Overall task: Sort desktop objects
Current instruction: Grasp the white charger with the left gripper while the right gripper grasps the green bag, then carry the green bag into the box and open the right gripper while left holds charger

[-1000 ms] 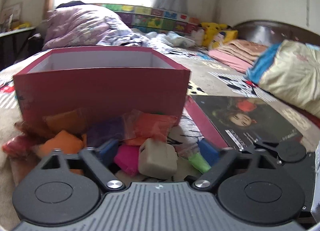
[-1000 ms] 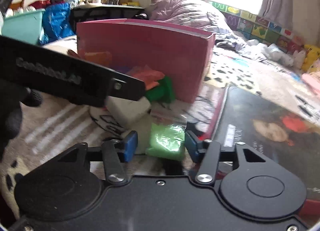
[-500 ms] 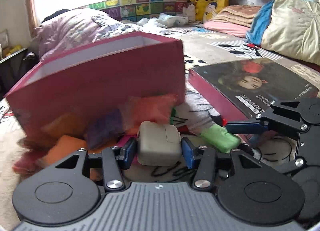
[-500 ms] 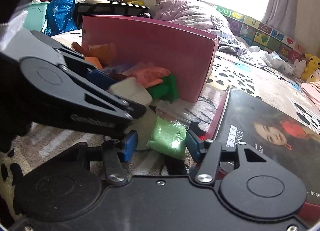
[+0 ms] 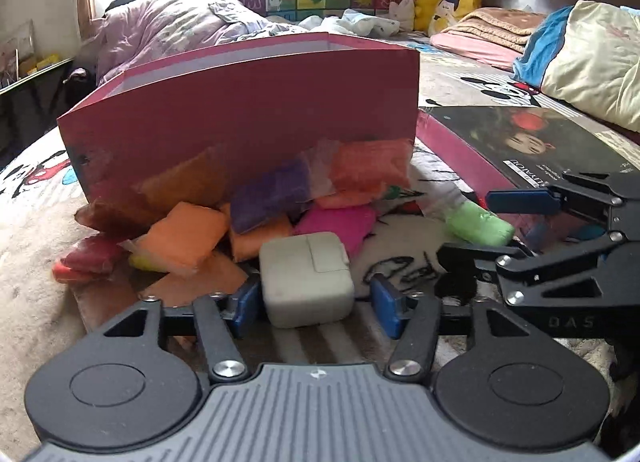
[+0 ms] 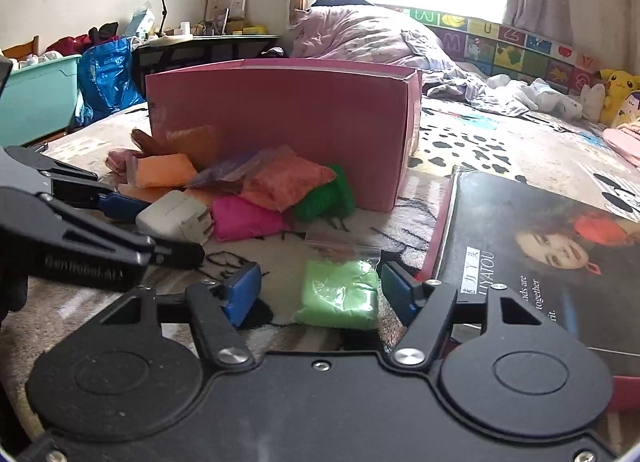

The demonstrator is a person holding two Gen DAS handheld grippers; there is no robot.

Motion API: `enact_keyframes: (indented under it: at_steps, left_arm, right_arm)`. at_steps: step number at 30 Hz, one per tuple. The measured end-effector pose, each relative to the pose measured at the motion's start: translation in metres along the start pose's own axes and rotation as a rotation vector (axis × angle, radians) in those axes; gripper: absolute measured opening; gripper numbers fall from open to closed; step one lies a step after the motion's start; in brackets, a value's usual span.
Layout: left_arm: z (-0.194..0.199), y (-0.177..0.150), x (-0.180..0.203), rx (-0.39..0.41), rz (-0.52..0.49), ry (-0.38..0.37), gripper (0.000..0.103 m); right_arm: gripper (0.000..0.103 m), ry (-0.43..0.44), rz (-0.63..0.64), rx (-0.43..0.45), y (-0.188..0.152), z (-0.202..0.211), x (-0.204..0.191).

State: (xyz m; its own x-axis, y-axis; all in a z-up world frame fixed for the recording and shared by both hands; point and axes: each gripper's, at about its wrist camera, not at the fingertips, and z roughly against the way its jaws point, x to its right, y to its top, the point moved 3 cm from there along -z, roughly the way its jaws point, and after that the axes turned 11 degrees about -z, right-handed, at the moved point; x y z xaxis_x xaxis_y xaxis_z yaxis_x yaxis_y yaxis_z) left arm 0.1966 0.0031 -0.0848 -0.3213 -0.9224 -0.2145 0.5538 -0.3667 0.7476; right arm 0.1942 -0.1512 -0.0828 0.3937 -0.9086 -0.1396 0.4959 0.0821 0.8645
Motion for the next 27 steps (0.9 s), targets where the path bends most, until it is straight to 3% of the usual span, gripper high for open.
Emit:
enact_keyframes:
  at_steps: [4, 5, 7, 9, 11, 19, 27]
  left_arm:
    - [0.001, -0.001, -0.004, 0.023, 0.039, 0.002, 0.057]
    - [0.001, 0.000, -0.007, 0.027, 0.065, -0.001, 0.047]
    - [0.000, 0.001, -0.011, 0.032, 0.101, -0.009, 0.044]
    - [0.001, 0.003, -0.014, 0.033, 0.125, -0.013, 0.044]
    - [0.002, 0.004, -0.014, 0.036, 0.132, -0.017, 0.044]
    - [0.008, 0.006, -0.018, 0.068, 0.186, -0.059, 0.044]
    - [0.010, 0.007, -0.028, 0.089, 0.237, -0.090, 0.044]
  right_arm:
    - [0.066, -0.014, -0.013, 0.000, 0.001, -0.002, 0.000]
    - [0.066, -0.025, -0.003, -0.005, 0.001, -0.003, -0.001]
    - [0.066, -0.050, 0.024, -0.018, 0.000, -0.005, -0.005]
    - [0.060, -0.055, 0.043, -0.032, -0.001, -0.004, -0.008]
    - [0.038, -0.055, 0.053, -0.044, -0.002, -0.002, -0.009]
    - [0.038, -0.035, 0.035, -0.062, -0.002, 0.019, -0.010]
    - [0.038, -0.016, -0.003, -0.021, 0.023, 0.046, -0.009]
